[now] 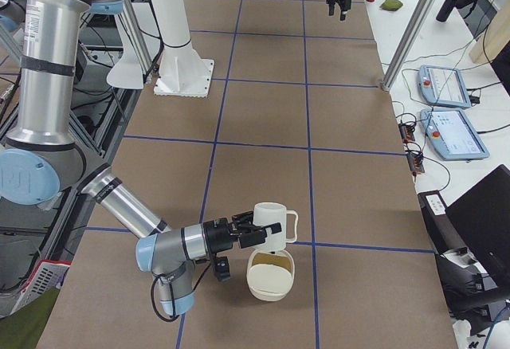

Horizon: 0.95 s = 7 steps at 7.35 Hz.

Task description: Left arm hands cup to right arm to dump lemon

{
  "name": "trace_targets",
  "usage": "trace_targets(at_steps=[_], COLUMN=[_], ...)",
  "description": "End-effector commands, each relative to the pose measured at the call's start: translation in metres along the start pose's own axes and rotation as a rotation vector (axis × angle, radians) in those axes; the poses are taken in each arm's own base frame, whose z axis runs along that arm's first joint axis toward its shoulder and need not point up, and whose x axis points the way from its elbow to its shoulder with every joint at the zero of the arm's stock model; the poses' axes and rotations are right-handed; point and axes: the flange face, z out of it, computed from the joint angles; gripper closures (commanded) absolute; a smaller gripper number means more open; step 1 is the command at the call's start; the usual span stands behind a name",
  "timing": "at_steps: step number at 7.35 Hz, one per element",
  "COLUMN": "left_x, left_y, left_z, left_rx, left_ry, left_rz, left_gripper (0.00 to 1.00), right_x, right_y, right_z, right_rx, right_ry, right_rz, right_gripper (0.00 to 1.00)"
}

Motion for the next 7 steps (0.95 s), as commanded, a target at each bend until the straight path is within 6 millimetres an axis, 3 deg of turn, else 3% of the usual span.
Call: trace_targets(at_steps=[1, 7], left_x=[0.002, 0.003], left_y=[0.002, 0.012], left_z=[0.001, 0.018], left_rx=[-0.001, 0.002], left_ry=[-0.001, -0.022], left_rz=[0.001, 0.006], left_gripper=[0.00, 0.00], right_x=[0.000, 0.009], right_y=[0.002, 0.004], right_z=[0.000, -0.003], right_rx=[-0.012, -0.062], right_ry=[0.002, 0.071], right_rz=[-0.136, -0.731], right_gripper=[0.67, 0.66])
